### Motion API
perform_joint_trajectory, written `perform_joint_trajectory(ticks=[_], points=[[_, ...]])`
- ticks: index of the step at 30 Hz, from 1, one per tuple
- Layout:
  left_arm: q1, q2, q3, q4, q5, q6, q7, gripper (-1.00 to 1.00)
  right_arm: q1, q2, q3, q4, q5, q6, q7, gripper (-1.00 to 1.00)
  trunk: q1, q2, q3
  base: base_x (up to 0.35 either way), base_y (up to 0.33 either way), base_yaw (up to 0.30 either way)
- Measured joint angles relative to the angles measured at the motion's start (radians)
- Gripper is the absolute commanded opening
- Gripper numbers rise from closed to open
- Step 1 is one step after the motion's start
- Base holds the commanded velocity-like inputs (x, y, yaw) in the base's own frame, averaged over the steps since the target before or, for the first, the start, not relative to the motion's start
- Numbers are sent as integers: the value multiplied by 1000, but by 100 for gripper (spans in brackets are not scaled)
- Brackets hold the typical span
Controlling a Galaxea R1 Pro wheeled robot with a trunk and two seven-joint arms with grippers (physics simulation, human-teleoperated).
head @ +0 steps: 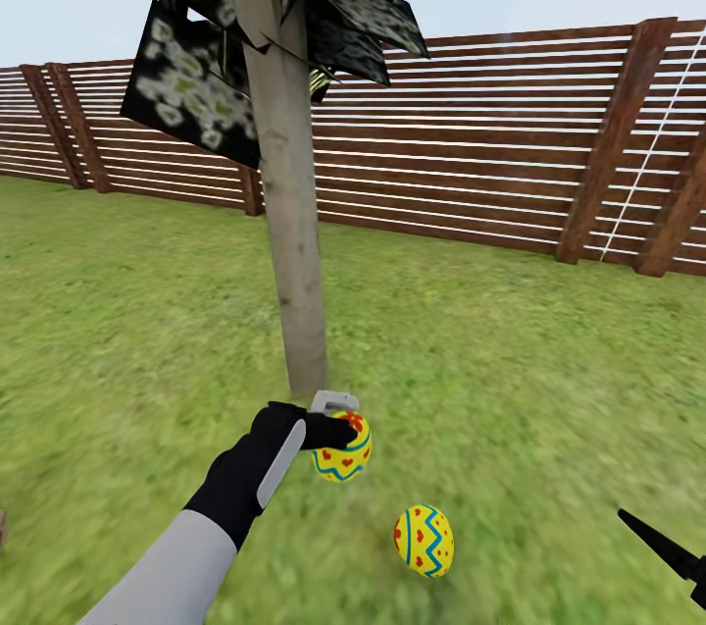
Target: Take the three Easter eggs out of the wicker basket on the lawn in the garden, then place them on the lawn next to a single tree (choose any tree) so that all three eggs are next to the same tree and none are left in the basket.
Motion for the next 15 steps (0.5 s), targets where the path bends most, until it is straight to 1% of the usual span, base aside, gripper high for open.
perform_joint_trajectory(ticks=[9,12,15], points=[[0,0,0,0,0,-3,0,-100,0,0,0,0,0,0,0,100,0,0,0,0,0,0],[-2,-1,15,-3,1,14,-2,-100,0,-7,3,1,-1,0,-1,100,1,-1,-11,0,0,0],[-2,-2,19,-3,2,26,-2,-100,0,-9,4,2,-1,0,-1,100,3,-1,-23,0,0,0]])
